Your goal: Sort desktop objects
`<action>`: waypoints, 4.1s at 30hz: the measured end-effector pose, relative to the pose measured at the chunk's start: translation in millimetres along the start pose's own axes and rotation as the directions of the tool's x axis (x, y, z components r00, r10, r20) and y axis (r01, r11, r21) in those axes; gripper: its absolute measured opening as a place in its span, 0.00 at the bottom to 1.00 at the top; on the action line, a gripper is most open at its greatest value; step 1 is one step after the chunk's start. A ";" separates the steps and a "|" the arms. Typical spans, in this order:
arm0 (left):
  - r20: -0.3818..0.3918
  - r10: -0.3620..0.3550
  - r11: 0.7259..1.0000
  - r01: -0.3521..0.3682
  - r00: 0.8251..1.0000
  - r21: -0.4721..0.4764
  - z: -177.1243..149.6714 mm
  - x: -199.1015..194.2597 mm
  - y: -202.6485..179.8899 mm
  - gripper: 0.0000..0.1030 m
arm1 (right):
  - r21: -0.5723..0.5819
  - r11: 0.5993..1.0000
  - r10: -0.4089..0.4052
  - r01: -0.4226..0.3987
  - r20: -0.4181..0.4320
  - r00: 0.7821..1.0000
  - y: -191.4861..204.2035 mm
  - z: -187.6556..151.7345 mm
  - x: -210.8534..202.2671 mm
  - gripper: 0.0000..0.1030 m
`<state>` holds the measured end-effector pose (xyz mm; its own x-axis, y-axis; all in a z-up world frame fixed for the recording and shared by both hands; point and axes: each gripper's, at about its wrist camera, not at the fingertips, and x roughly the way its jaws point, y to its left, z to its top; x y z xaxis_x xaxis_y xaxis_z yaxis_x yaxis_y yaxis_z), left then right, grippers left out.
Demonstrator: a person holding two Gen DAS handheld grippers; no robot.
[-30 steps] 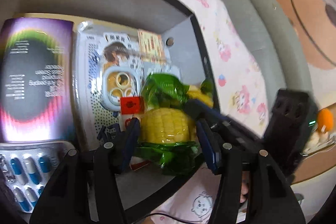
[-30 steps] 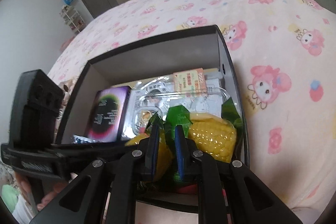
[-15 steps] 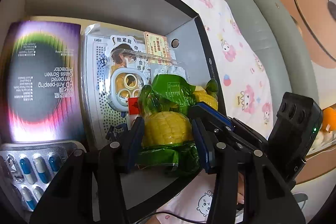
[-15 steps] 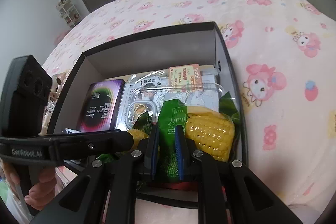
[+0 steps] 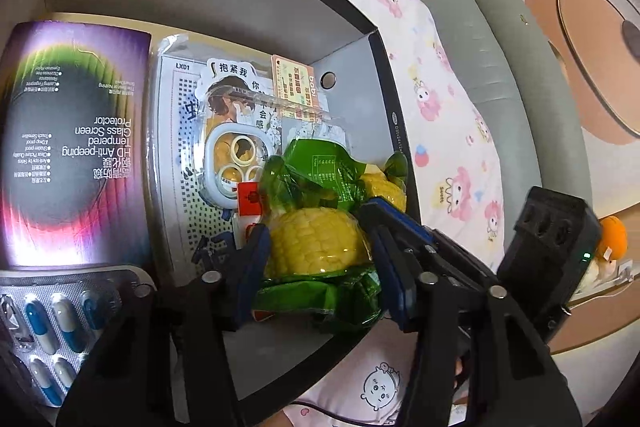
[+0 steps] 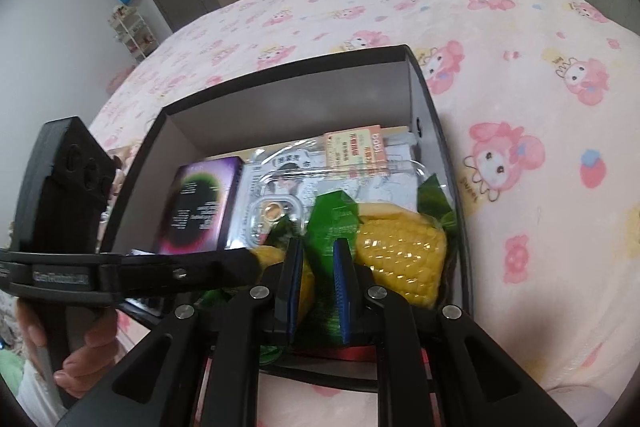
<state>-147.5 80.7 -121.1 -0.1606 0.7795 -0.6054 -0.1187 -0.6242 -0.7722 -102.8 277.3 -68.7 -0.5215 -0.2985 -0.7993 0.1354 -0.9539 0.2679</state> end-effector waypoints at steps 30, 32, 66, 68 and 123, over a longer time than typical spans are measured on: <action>0.068 0.116 0.993 -0.118 0.991 0.014 -2.3 -19.2 2.8 0.44 | 0.000 1.000 0.025 -0.025 -0.017 1.000 4.4 -0.6 6.6 0.13; 0.090 0.136 0.991 -0.137 0.987 0.003 -2.0 -23.8 3.7 0.45 | -0.006 1.000 0.020 -0.020 -0.024 1.000 4.6 -0.9 8.1 0.13; 0.297 0.331 0.880 -0.407 0.896 0.247 -65.4 -91.7 -73.0 0.68 | 0.095 0.984 -0.168 0.153 0.178 0.970 54.1 -18.5 -67.6 0.47; 0.306 0.340 0.870 -0.421 0.889 0.256 -72.5 -97.9 -74.5 0.68 | 0.096 0.984 -0.164 0.148 0.188 0.968 61.7 -20.9 -73.8 0.48; 0.279 0.602 0.772 -0.455 0.748 -0.444 -134.7 -319.2 214.8 0.56 | -0.414 0.861 0.193 -0.296 -0.273 0.942 378.8 -28.1 112.9 0.54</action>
<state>10.2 -295.2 -119.6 -0.4649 0.1929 -0.8641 0.4167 -0.8135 -0.4057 -86.7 -118.7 -72.6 -0.2353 -0.4740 -0.8485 0.6198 -0.7456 0.2447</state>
